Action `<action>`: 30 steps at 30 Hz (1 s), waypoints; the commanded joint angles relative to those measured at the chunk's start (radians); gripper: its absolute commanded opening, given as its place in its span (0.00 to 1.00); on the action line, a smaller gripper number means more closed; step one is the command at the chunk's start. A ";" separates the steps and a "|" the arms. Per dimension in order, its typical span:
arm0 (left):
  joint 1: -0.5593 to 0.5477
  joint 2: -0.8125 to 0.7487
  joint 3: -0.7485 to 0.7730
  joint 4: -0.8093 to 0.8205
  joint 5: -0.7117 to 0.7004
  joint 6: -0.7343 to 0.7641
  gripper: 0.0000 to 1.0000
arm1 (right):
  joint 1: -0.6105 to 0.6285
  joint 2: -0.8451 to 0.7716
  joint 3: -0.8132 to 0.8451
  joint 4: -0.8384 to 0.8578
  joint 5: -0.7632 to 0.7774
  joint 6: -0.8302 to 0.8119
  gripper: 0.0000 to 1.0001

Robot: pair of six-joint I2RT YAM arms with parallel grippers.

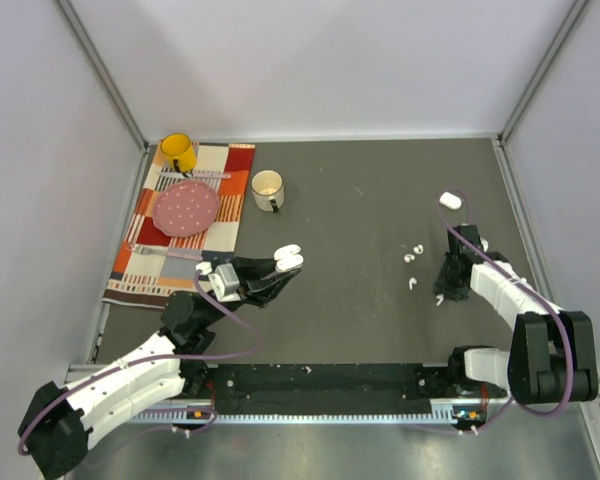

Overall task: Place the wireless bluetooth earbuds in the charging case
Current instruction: Pick up the right earbud from the corner of the board.

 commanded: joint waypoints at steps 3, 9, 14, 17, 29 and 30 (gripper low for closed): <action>-0.002 -0.001 0.006 0.034 -0.009 0.006 0.00 | 0.007 -0.006 0.017 0.026 -0.021 0.004 0.21; -0.002 0.001 0.006 0.035 -0.006 0.001 0.00 | 0.008 -0.027 0.008 0.031 -0.032 0.005 0.13; -0.002 -0.001 0.006 0.035 -0.007 -0.002 0.00 | 0.007 -0.029 0.004 0.039 -0.035 0.005 0.04; -0.002 0.001 0.006 0.035 -0.006 0.000 0.00 | 0.007 -0.039 -0.002 0.046 -0.042 0.004 0.01; -0.002 0.017 0.014 0.040 0.001 -0.002 0.00 | 0.094 -0.301 0.017 0.100 -0.061 -0.013 0.00; -0.001 0.019 0.014 0.043 0.001 -0.002 0.00 | 0.106 -0.350 0.023 0.101 -0.049 -0.015 0.00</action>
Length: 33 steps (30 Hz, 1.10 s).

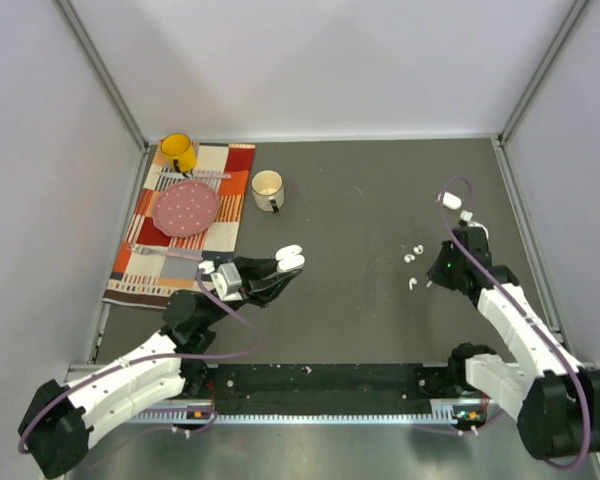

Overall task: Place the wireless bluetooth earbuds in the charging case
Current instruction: Pick up the right earbud from the corner of the board, then insert the right earbud into the right side groove of the charging case.

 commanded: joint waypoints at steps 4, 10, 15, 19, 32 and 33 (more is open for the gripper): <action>-0.002 0.021 0.020 0.043 0.001 -0.003 0.00 | 0.107 -0.252 0.065 0.097 0.060 -0.039 0.00; -0.002 0.060 0.035 0.061 0.012 -0.015 0.00 | 0.251 -0.326 0.171 0.140 0.126 -0.088 0.00; -0.002 0.092 0.050 0.083 0.013 -0.027 0.00 | 0.472 -0.301 0.291 0.197 0.267 -0.167 0.00; -0.004 0.104 0.055 0.097 0.016 -0.035 0.00 | 0.650 -0.275 0.364 0.272 0.376 -0.241 0.00; -0.004 0.138 0.078 0.107 0.050 -0.024 0.00 | 1.112 -0.134 0.335 0.764 0.671 -0.582 0.00; -0.004 0.142 0.078 0.112 0.061 -0.024 0.00 | 1.133 -0.127 0.334 0.777 0.668 -0.582 0.00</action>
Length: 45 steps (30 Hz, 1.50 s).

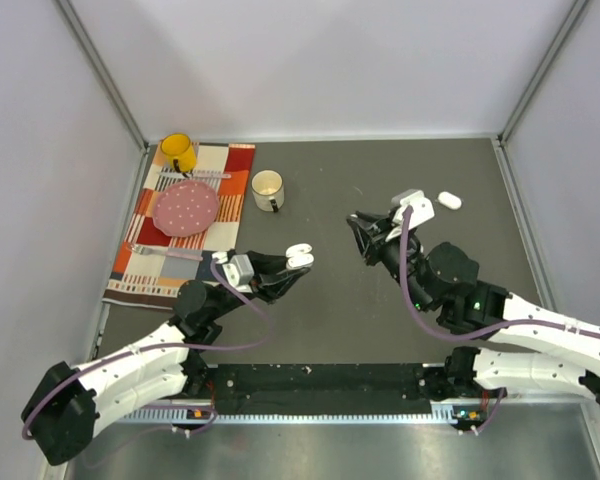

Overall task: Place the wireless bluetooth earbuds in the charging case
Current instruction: Insert the right earbud into the right side groove of the charging case.

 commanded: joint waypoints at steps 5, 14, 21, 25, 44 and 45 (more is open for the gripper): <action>-0.004 0.020 0.044 0.085 0.040 -0.002 0.00 | 0.102 0.074 0.007 0.231 0.040 -0.068 0.00; -0.002 0.017 0.047 0.106 0.026 -0.003 0.00 | 0.125 0.109 -0.024 0.267 -0.040 0.070 0.00; -0.002 0.014 0.048 0.108 0.010 0.005 0.00 | 0.135 0.137 -0.024 0.249 -0.114 0.125 0.00; -0.002 0.011 0.051 0.111 0.007 0.002 0.00 | 0.139 0.152 -0.039 0.257 -0.126 0.122 0.00; -0.002 -0.015 0.034 0.115 -0.016 -0.014 0.00 | 0.196 0.206 -0.092 0.350 -0.052 0.001 0.00; -0.004 -0.016 0.034 0.115 -0.018 -0.014 0.00 | 0.194 0.207 -0.093 0.353 -0.046 0.001 0.00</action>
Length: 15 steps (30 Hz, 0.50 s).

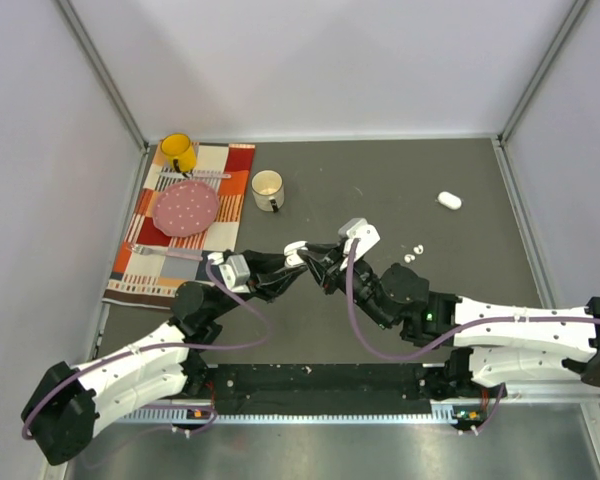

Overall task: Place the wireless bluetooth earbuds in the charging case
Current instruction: Insert the right earbud into the right side groove of the charging case.

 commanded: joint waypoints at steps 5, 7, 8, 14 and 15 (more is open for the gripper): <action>-0.002 -0.020 0.024 0.074 -0.023 -0.015 0.00 | 0.026 -0.003 -0.022 0.068 0.058 -0.039 0.00; -0.004 -0.020 0.024 0.074 -0.023 -0.015 0.00 | 0.026 -0.011 -0.028 0.081 0.069 -0.069 0.00; -0.004 -0.018 0.025 0.074 -0.026 -0.013 0.00 | 0.026 -0.011 -0.030 0.084 0.072 -0.070 0.00; -0.004 -0.009 0.025 0.079 -0.021 -0.019 0.00 | 0.026 -0.013 -0.025 0.082 0.072 -0.077 0.00; -0.002 -0.009 0.025 0.082 -0.020 -0.019 0.00 | 0.026 -0.013 -0.025 0.084 0.072 -0.077 0.00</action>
